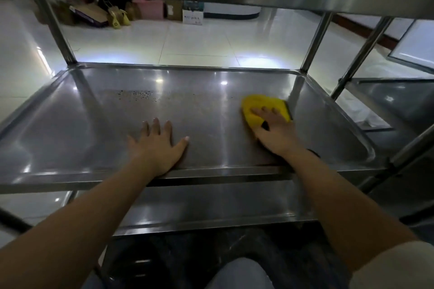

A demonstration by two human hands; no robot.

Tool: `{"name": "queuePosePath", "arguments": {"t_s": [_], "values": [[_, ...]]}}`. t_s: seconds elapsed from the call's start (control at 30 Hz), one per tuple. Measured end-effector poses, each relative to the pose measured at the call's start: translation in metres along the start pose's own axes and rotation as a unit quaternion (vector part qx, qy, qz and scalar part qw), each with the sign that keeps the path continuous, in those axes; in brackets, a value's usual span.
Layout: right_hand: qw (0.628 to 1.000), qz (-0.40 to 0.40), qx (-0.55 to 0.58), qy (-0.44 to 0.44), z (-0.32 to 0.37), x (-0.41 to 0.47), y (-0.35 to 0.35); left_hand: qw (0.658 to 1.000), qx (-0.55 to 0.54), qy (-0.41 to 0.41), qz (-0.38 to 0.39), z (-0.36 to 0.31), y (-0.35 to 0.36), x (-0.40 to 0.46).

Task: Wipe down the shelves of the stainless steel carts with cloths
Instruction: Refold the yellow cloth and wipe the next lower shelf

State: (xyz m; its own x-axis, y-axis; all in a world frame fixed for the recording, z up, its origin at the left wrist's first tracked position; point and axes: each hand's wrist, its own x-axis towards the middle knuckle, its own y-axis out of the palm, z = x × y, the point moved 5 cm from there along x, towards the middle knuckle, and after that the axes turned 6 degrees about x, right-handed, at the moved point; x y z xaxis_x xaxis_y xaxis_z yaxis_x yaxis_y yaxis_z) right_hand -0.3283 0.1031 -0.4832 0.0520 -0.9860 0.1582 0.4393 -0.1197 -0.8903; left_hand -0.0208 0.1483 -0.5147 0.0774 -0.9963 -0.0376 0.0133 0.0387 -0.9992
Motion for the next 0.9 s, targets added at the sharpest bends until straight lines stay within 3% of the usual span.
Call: {"name": "queuePosePath", "arguments": {"t_s": [0.2,0.4,0.5,0.6,0.73,0.83,0.9], "values": [[0.987,-0.013,0.038,0.157,-0.067,0.057,-0.02,0.999,0.003,-0.005,-0.035,-0.001,0.001,-0.001],[0.995,0.047,0.072,0.05,0.026,0.093,0.031,0.999,0.005,-0.008,-0.034,-0.005,-0.006,-0.005],[0.991,0.104,0.078,-0.036,0.089,0.08,0.063,1.0,0.007,-0.008,-0.025,-0.005,-0.012,-0.006],[0.986,0.134,0.058,-0.075,0.106,0.047,0.071,1.0,-0.004,-0.007,-0.018,-0.007,-0.018,-0.008],[0.991,0.095,0.057,-0.081,0.087,-0.008,0.051,0.999,0.016,0.044,-0.015,0.006,-0.027,-0.013],[0.998,0.05,0.033,-0.038,0.07,-0.028,0.035,0.994,0.02,0.108,-0.022,0.036,-0.036,-0.02],[0.999,0.033,0.019,0.001,0.066,-0.032,0.031,0.994,0.031,0.103,-0.031,0.066,-0.039,-0.026]]}}
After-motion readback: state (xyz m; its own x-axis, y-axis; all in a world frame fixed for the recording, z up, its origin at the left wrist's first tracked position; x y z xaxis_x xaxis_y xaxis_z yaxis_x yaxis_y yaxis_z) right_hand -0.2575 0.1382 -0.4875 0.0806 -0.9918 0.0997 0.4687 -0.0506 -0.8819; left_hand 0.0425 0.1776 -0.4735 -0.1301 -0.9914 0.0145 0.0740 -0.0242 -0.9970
